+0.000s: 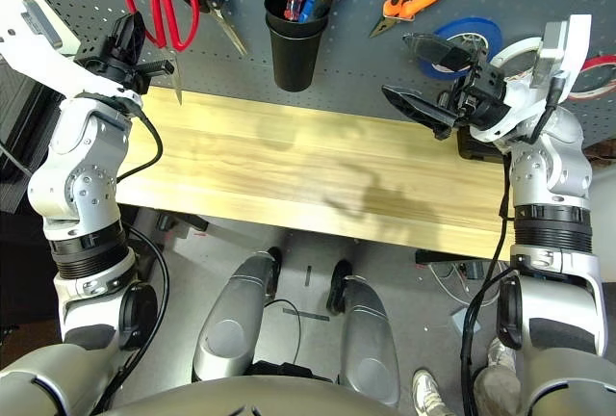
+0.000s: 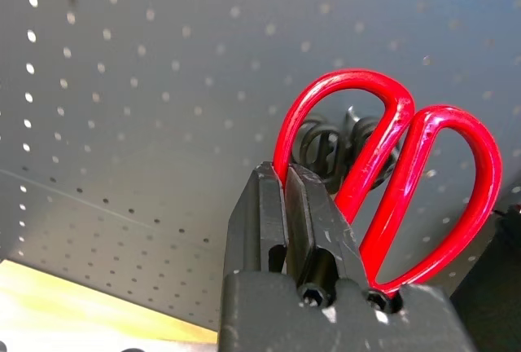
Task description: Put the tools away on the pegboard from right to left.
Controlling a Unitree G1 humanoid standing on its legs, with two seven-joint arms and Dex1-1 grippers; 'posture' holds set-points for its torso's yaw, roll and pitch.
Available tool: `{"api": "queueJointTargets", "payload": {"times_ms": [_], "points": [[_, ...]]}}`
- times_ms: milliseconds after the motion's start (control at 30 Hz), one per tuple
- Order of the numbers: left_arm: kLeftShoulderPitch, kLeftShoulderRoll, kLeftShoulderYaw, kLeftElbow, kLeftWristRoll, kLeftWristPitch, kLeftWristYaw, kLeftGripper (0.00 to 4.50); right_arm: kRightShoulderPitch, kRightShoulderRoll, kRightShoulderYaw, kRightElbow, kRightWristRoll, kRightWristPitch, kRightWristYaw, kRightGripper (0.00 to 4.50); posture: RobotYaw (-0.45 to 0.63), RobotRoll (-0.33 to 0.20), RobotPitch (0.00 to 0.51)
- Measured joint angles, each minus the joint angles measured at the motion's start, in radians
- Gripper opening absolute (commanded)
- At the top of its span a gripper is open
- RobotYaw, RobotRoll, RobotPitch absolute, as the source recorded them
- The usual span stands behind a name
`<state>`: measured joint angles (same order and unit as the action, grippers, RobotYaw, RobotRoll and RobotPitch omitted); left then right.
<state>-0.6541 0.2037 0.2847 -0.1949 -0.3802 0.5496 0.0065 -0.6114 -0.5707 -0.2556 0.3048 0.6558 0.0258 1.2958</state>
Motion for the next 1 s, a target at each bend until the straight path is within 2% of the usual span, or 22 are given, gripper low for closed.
{"api": "queueJointTargets", "payload": {"times_ms": [400, 433, 467, 533, 767, 933, 1000], "points": [[-0.139, 0.013, -0.056, 0.343, 0.073, -0.18, -0.076, 0.02, 0.001, 0.042, 0.007, -0.028, -0.004, -0.01, -0.027, 4.5, 0.28, 0.0, 0.246], [-0.144, 0.016, -0.064, 0.366, 0.084, -0.198, -0.084, 0.67, 0.003, 0.044, 0.007, -0.031, -0.006, -0.011, -0.03, 4.5, 0.28, 0.0, 0.246], [-0.144, 0.018, -0.073, 0.378, 0.094, -0.203, -0.09, 0.95, 0.005, 0.049, 0.007, -0.033, -0.007, -0.012, -0.034, 4.5, 0.28, 0.0, 0.241], [-0.138, 0.019, -0.103, 0.41, 0.12, -0.216, -0.108, 1.79, 0.015, 0.068, 0.009, -0.04, -0.011, -0.015, -0.044, 4.5, 0.28, 0.0, 0.241], [-0.024, 0.023, -0.154, 0.41, 0.172, -0.261, -0.152, 4.48, 0.06, 0.121, 0.014, -0.064, -0.048, -0.069, -0.093, 4.5, 0.29, 0.0, 0.241], [0.077, 0.047, -0.171, 0.406, 0.206, -0.299, -0.177, 4.48, 0.1, 0.164, 0.018, -0.054, -0.121, -0.135, -0.19, 4.5, 0.29, 0.0, 0.24], [0.123, 0.056, -0.173, 0.405, 0.223, -0.331, -0.183, 4.48, 0.123, 0.194, 0.014, -0.044, -0.17, -0.154, -0.301, 4.5, 0.29, 0.0, 0.238]]}}
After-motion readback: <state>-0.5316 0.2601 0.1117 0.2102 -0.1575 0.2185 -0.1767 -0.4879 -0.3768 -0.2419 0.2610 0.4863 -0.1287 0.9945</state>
